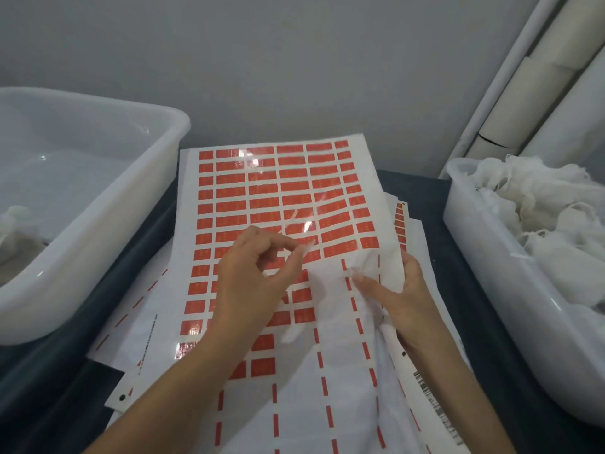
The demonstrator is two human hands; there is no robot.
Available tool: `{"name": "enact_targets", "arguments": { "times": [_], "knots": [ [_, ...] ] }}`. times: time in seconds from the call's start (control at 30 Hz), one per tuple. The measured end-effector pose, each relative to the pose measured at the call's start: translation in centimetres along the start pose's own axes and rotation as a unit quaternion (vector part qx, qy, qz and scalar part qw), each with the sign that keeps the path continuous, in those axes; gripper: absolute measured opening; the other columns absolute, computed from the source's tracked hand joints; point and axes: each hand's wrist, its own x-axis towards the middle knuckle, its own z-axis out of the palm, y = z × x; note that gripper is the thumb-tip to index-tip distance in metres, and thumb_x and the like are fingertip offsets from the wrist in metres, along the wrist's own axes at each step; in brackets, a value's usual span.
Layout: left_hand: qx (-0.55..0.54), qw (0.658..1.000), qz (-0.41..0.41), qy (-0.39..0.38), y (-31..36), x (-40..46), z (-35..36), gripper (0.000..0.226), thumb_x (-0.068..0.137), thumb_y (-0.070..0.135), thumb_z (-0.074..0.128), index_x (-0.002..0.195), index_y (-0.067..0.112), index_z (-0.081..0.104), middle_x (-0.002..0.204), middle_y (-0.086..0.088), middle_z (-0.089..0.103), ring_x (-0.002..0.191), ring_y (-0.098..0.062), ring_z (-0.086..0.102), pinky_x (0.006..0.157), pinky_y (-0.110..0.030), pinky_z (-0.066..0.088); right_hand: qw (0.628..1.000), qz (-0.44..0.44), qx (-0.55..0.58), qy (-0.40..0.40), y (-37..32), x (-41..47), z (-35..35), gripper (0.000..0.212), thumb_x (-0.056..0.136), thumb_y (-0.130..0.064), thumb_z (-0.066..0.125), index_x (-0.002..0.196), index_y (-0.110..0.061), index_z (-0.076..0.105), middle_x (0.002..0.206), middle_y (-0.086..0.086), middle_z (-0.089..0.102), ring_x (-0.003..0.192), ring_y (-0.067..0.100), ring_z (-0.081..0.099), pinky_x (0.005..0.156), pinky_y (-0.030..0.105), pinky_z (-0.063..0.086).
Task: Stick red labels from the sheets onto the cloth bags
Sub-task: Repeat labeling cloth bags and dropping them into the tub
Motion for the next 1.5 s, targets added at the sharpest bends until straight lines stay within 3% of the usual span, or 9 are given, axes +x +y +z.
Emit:
{"name": "enact_targets", "arguments": {
  "times": [0.1, 0.17, 0.27, 0.4, 0.7, 0.9, 1.03, 1.37, 1.5],
  "knots": [
    [-0.024, 0.998, 0.056, -0.019, 0.8, -0.2, -0.4, 0.006, 0.074, 0.041, 0.059, 0.074, 0.043, 0.053, 0.075, 0.023, 0.052, 0.077, 0.005, 0.050, 0.063, -0.001, 0.041, 0.976, -0.091, -0.146, 0.131, 0.4, 0.0, 0.0, 0.082, 0.069, -0.049, 0.071, 0.136, -0.040, 0.023, 0.144, -0.010, 0.033, 0.126, 0.013, 0.041, 0.102, 0.041, 0.039],
    [-0.007, 0.995, 0.097, -0.033, 0.9, -0.5, -0.6, 0.005, 0.078, 0.037, 0.063, 0.078, 0.036, 0.058, 0.078, 0.026, 0.050, 0.080, 0.005, 0.050, 0.066, -0.001, 0.041, 0.964, -0.163, -0.136, 0.160, -0.1, -0.3, -0.5, 0.047, 0.072, -0.052, 0.065, 0.113, -0.038, 0.047, 0.127, -0.022, 0.049, 0.108, 0.000, 0.052, 0.092, 0.024, 0.046],
    [0.033, 0.983, 0.171, -0.062, 0.7, -0.7, -0.5, 0.009, 0.074, 0.026, 0.068, 0.080, 0.021, 0.069, 0.082, 0.024, 0.050, 0.079, 0.003, 0.049, 0.067, -0.002, 0.042, 0.997, -0.062, -0.037, -0.034, -1.5, -1.0, -0.9, 0.033, 0.067, -0.056, 0.052, 0.069, -0.027, 0.068, 0.067, -0.021, 0.067, 0.061, -0.003, 0.063, 0.049, 0.004, 0.045],
    [0.084, 0.959, 0.252, -0.099, 0.3, -1.1, -0.1, 0.014, 0.069, 0.021, 0.072, 0.076, 0.009, 0.074, 0.073, 0.003, 0.063, 0.076, -0.004, 0.047, 0.066, -0.006, 0.042, 0.987, -0.002, -0.028, -0.161, -1.9, -1.4, -1.4, 0.030, 0.062, -0.056, 0.053, 0.054, -0.034, 0.072, 0.055, -0.007, 0.065, 0.042, 0.008, 0.054, 0.049, 0.012, 0.046],
    [0.117, 0.933, 0.304, -0.151, 0.4, -1.5, 0.0, 0.017, 0.070, 0.027, 0.072, 0.077, 0.012, 0.075, 0.073, 0.001, 0.067, 0.076, -0.008, 0.049, 0.065, -0.008, 0.042, 0.984, -0.005, -0.005, -0.180, -1.7, -1.6, -1.8, 0.026, 0.062, -0.039, 0.063, 0.077, -0.020, 0.069, 0.060, -0.004, 0.065, 0.042, 0.005, 0.050, 0.047, 0.012, 0.042],
    [0.085, 0.958, 0.212, -0.174, 0.4, -1.4, -0.6, 0.026, 0.080, 0.036, 0.057, 0.082, 0.017, 0.073, 0.079, 0.007, 0.063, 0.081, 0.001, 0.047, 0.069, -0.006, 0.043, 0.981, -0.140, 0.130, 0.027, -1.6, -1.3, -2.1, 0.033, 0.066, -0.047, 0.065, 0.090, -0.026, 0.065, 0.081, -0.012, 0.072, 0.060, 0.007, 0.065, 0.052, 0.013, 0.048],
    [0.105, 0.952, 0.229, -0.175, 0.5, -1.5, -0.4, 0.026, 0.079, 0.034, 0.056, 0.078, 0.013, 0.073, 0.074, 0.003, 0.065, 0.078, -0.004, 0.049, 0.065, -0.008, 0.041, 0.972, -0.223, 0.008, -0.075, -1.9, -2.2, -1.0, 0.049, 0.060, -0.054, 0.068, 0.106, -0.040, 0.055, 0.102, -0.029, 0.065, 0.096, -0.003, 0.063, 0.071, 0.007, 0.049],
    [0.031, 0.971, 0.126, -0.199, 1.1, -1.2, -0.6, 0.021, 0.078, 0.039, 0.065, 0.078, 0.044, 0.045, 0.077, 0.034, 0.047, 0.073, -0.005, 0.057, 0.067, 0.000, 0.043, 0.971, -0.240, -0.003, -0.021, -1.7, -2.3, -0.9, 0.045, 0.065, -0.038, 0.067, 0.106, -0.044, 0.050, 0.088, -0.029, 0.067, 0.086, -0.009, 0.064, 0.067, -0.001, 0.043],
    [0.030, 0.974, 0.103, -0.198, 1.1, -0.9, -0.4, 0.011, 0.079, 0.031, 0.057, 0.086, 0.035, 0.064, 0.079, 0.037, 0.048, 0.066, -0.001, 0.059, 0.071, 0.003, 0.040, 0.977, -0.211, -0.003, -0.023, -1.7, -2.3, -0.8, 0.041, 0.063, -0.040, 0.065, 0.101, -0.043, 0.051, 0.083, -0.035, 0.066, 0.087, -0.017, 0.059, 0.064, -0.003, 0.041]
  ]
}}
